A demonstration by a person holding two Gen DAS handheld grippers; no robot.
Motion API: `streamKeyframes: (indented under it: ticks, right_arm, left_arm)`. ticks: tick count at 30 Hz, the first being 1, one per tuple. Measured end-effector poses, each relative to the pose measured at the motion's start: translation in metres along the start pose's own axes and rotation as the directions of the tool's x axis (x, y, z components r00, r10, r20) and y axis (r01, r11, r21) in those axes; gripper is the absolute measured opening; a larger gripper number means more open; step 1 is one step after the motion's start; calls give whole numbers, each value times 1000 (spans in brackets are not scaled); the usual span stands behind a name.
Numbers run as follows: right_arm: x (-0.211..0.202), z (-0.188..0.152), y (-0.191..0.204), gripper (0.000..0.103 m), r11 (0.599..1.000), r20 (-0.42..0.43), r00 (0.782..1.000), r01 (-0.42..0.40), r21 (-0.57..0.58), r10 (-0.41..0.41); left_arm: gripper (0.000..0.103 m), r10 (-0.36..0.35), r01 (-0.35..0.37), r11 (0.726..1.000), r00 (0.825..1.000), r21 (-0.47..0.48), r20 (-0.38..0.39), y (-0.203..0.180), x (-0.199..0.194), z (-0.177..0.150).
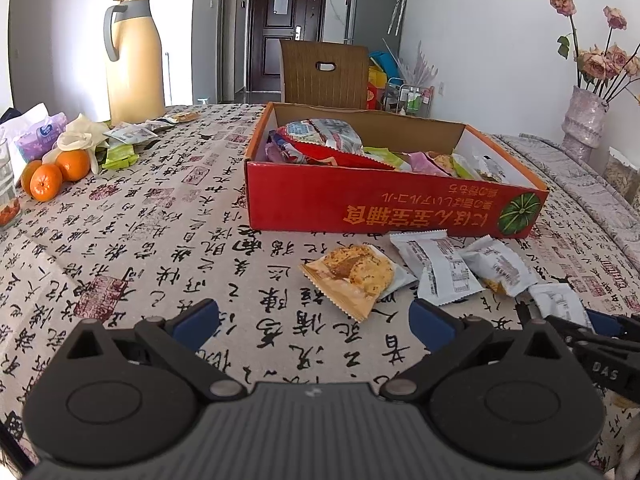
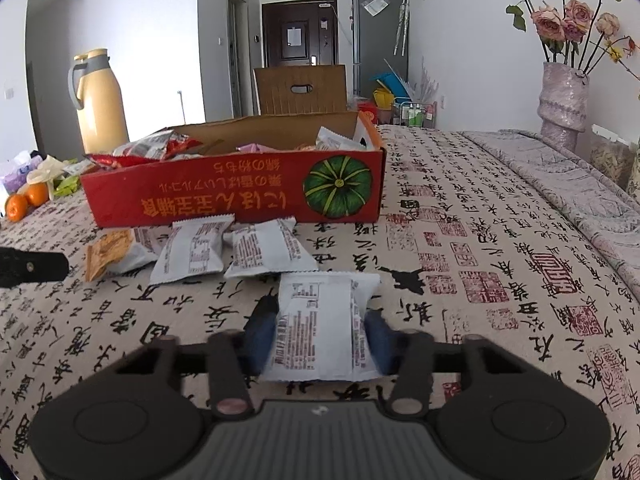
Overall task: Organize snacks
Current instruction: 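Grasp a white pastry packet with the right gripper, then grasp the clear pastry packet with the left gripper while the right holds its packet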
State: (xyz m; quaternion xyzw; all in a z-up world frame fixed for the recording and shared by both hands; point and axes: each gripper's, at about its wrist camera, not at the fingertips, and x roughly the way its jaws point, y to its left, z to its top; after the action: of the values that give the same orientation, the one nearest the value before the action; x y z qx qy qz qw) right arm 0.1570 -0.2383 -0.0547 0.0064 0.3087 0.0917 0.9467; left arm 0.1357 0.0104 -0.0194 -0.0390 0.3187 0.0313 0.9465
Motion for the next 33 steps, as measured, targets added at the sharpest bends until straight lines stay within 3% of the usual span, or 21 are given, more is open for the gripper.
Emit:
streamKeyframes:
  ticks: [16,30,33]
  right_arm:
    - [-5,26,-20,41,999,104,994,25,39,-29]
    - [33,47,-15,41,999,104,994,16,34,-19]
    - [38,46,-16,41,999,93,996,14,44,-18]
  left_arm:
    - [103,23,-17,986,999,169,-34,-24,41,27]
    - [103,9,5,990,996,144,-94,-18,84,33]
    - [96,-22,37,990,994,138,-109,-18,88,31]
